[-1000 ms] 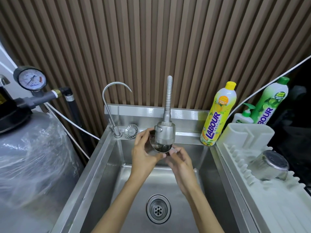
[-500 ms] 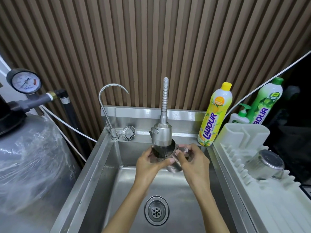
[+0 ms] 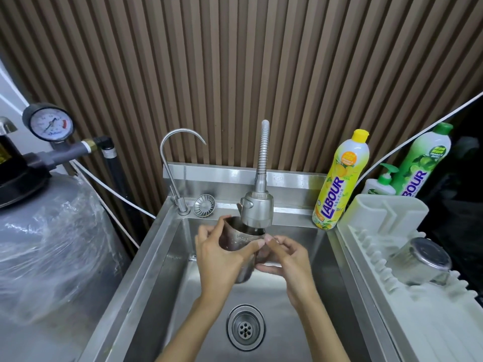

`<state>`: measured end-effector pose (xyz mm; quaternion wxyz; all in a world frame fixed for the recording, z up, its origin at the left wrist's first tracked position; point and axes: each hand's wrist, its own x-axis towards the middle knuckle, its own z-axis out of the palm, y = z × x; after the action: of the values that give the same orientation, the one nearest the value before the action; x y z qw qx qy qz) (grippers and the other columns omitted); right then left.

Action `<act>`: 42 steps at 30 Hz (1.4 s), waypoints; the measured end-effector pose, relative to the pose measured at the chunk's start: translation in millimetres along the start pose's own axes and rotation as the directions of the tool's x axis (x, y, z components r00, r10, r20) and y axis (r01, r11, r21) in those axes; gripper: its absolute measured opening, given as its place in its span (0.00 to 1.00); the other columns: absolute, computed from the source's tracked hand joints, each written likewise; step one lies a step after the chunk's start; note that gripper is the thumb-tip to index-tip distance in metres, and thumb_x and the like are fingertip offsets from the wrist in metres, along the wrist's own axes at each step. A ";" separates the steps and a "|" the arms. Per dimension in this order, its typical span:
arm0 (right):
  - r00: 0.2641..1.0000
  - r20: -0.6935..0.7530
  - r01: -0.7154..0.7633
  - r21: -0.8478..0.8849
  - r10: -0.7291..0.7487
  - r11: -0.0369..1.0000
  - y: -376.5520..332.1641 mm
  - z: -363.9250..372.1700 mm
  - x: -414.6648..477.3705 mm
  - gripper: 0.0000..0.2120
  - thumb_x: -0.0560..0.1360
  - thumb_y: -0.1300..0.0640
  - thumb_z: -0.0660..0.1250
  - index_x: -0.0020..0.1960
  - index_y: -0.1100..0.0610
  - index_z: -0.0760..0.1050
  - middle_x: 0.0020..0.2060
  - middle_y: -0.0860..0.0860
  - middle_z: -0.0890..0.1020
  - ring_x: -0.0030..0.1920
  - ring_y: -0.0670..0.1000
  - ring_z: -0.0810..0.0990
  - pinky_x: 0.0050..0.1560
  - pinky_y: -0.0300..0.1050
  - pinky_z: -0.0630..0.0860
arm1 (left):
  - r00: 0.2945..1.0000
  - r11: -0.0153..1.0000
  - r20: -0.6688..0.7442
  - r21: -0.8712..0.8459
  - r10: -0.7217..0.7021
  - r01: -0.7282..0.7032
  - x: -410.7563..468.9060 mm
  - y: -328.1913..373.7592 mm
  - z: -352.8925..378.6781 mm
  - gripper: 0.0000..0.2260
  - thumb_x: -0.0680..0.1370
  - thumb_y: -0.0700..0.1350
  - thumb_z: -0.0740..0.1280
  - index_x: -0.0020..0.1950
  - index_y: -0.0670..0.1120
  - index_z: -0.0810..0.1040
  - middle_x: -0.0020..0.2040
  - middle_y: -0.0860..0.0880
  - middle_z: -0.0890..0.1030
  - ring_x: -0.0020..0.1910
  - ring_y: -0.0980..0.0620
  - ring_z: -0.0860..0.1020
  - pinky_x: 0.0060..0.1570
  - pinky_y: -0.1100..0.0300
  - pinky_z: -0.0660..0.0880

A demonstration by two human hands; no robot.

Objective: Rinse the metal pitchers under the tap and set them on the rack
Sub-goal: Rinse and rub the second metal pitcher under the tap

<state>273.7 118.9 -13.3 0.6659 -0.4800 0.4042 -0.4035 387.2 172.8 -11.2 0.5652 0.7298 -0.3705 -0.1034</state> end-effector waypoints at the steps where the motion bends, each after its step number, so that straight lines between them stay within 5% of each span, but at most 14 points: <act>1: 0.999 -0.050 0.000 -0.070 -0.003 0.998 -6.0 -2.3 -3.0 0.08 0.73 0.60 0.69 0.42 0.65 0.75 0.29 0.53 0.82 0.32 0.49 0.82 0.34 0.47 0.82 | 0.999 0.999 0.035 -0.023 -0.029 0.030 -3.2 -1.4 -0.3 0.31 0.51 0.68 0.72 0.50 0.56 0.80 0.41 0.53 0.71 0.44 0.54 0.76 0.44 0.68 0.71; 5: 0.956 -0.198 0.061 -0.591 -0.218 0.804 -24.0 -9.7 -14.2 0.08 0.70 0.53 0.72 0.38 0.55 0.77 0.35 0.52 0.83 0.40 0.53 0.83 0.42 0.52 0.81 | 0.958 0.962 0.246 -0.188 -0.147 0.196 -12.1 -9.8 5.7 0.21 0.54 0.60 0.78 0.43 0.58 0.80 0.45 0.49 0.80 0.45 0.57 0.82 0.49 0.64 0.76; 8: 0.915 -0.153 0.180 -0.674 -0.374 0.716 -27.9 -8.3 -18.7 0.04 0.70 0.57 0.71 0.42 0.49 0.77 0.38 0.48 0.83 0.43 0.51 0.82 0.48 0.49 0.77 | 0.919 0.889 0.359 -0.351 -0.163 0.295 -11.3 -12.7 14.3 0.22 0.56 0.49 0.80 0.48 0.51 0.82 0.48 0.47 0.84 0.50 0.51 0.82 0.51 0.61 0.75; 11: 0.911 -0.107 0.304 -0.480 -0.399 0.823 -22.0 -9.3 -13.3 0.10 0.72 0.64 0.69 0.39 0.50 0.74 0.45 0.43 0.83 0.43 0.44 0.82 0.48 0.42 0.77 | 0.920 0.818 0.371 -0.487 -0.125 0.308 -7.2 -6.4 20.3 0.26 0.59 0.32 0.78 0.53 0.47 0.79 0.51 0.46 0.84 0.52 0.49 0.81 0.50 0.64 0.76; 13: 0.949 -0.072 0.284 -0.223 -0.306 0.933 -15.2 -8.6 -7.8 0.08 0.73 0.66 0.68 0.38 0.57 0.72 0.50 0.44 0.83 0.49 0.41 0.82 0.50 0.37 0.76 | 0.957 0.838 0.283 -0.503 -0.071 0.211 -0.6 -3.1 21.0 0.31 0.56 0.32 0.78 0.54 0.54 0.77 0.54 0.50 0.83 0.53 0.54 0.81 0.52 0.64 0.76; 16: 0.990 -0.033 0.140 0.133 -0.137 0.981 0.8 -5.6 0.9 0.07 0.73 0.67 0.67 0.38 0.60 0.72 0.54 0.50 0.82 0.55 0.50 0.81 0.53 0.45 0.78 | 0.986 0.906 0.166 -0.418 0.008 0.063 7.7 0.9 16.1 0.36 0.52 0.38 0.78 0.54 0.62 0.73 0.55 0.61 0.76 0.53 0.68 0.76 0.54 0.70 0.72; 19: 0.998 0.027 0.049 0.226 -0.057 0.973 6.7 -1.6 6.2 0.07 0.75 0.66 0.64 0.39 0.63 0.69 0.51 0.59 0.82 0.50 0.55 0.82 0.54 0.52 0.80 | 0.993 0.953 0.108 -0.301 0.038 -0.004 6.4 4.6 10.5 0.36 0.54 0.39 0.80 0.58 0.55 0.73 0.51 0.61 0.72 0.49 0.74 0.73 0.48 0.80 0.67; 23: 1.000 -0.028 0.005 0.024 -0.004 1.000 -0.3 -2.7 1.5 0.08 0.74 0.60 0.67 0.39 0.64 0.72 0.32 0.54 0.82 0.38 0.53 0.82 0.40 0.49 0.83 | 0.999 0.991 0.031 -0.133 -0.011 0.015 1.7 -0.3 6.0 0.34 0.50 0.59 0.77 0.55 0.59 0.77 0.43 0.57 0.71 0.46 0.63 0.75 0.46 0.76 0.68; 26: 0.989 -0.150 -0.009 -0.164 -0.016 0.986 -11.4 -7.9 -2.0 0.09 0.72 0.58 0.71 0.37 0.61 0.74 0.33 0.56 0.83 0.33 0.50 0.83 0.31 0.46 0.81 | 0.996 0.986 0.066 -0.147 -0.065 0.075 -4.6 -4.1 7.8 0.24 0.55 0.56 0.81 0.49 0.59 0.80 0.40 0.53 0.73 0.42 0.59 0.78 0.43 0.74 0.70; 29: 0.949 -0.236 0.074 -0.474 -0.208 0.877 -23.7 -12.5 -5.0 0.09 0.69 0.56 0.73 0.34 0.53 0.74 0.34 0.56 0.83 0.35 0.54 0.82 0.38 0.51 0.81 | 0.977 0.961 0.186 -0.237 -0.099 0.143 -9.7 -9.3 13.2 0.19 0.56 0.55 0.80 0.44 0.60 0.81 0.44 0.50 0.80 0.43 0.61 0.81 0.47 0.71 0.75; 31: 0.919 -0.219 0.150 -0.575 -0.328 0.804 -28.8 -12.7 -7.9 0.13 0.69 0.58 0.73 0.32 0.49 0.71 0.35 0.52 0.83 0.38 0.52 0.82 0.42 0.45 0.77 | 0.959 0.928 0.263 -0.319 -0.109 0.193 -8.0 -11.9 19.5 0.21 0.54 0.55 0.80 0.45 0.56 0.82 0.48 0.47 0.83 0.48 0.55 0.83 0.54 0.58 0.78; 34: 0.912 -0.174 0.260 -0.454 -0.371 0.852 -27.1 -10.6 -7.0 0.14 0.72 0.64 0.69 0.35 0.47 0.71 0.43 0.44 0.84 0.43 0.41 0.82 0.45 0.35 0.75 | 0.950 0.879 0.307 -0.435 -0.061 0.197 0.3 -11.6 29.2 0.27 0.55 0.44 0.80 0.53 0.47 0.80 0.54 0.43 0.82 0.55 0.48 0.81 0.58 0.57 0.76; 37: 0.944 -0.111 0.294 -0.141 -0.311 0.945 -18.5 -12.8 5.8 0.10 0.74 0.67 0.66 0.39 0.54 0.73 0.51 0.45 0.83 0.54 0.44 0.81 0.56 0.40 0.74 | 0.973 0.860 0.231 -0.496 -0.004 0.121 12.7 -9.2 33.9 0.35 0.55 0.38 0.79 0.61 0.40 0.75 0.59 0.43 0.78 0.59 0.50 0.78 0.60 0.60 0.74; 42: 0.991 0.109 0.030 0.385 -0.078 0.923 2.4 -8.7 18.9 0.07 0.74 0.69 0.64 0.38 0.62 0.69 0.52 0.56 0.82 0.49 0.55 0.82 0.50 0.47 0.80 | 0.991 0.935 0.085 -0.349 0.106 -0.070 10.1 2.7 18.2 0.36 0.55 0.41 0.77 0.58 0.62 0.71 0.56 0.62 0.73 0.56 0.69 0.74 0.55 0.75 0.69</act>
<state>272.6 99.2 -20.4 0.7588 -0.3759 0.2628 -0.4624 382.8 152.2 -12.3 0.6686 0.5960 -0.4074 -0.1785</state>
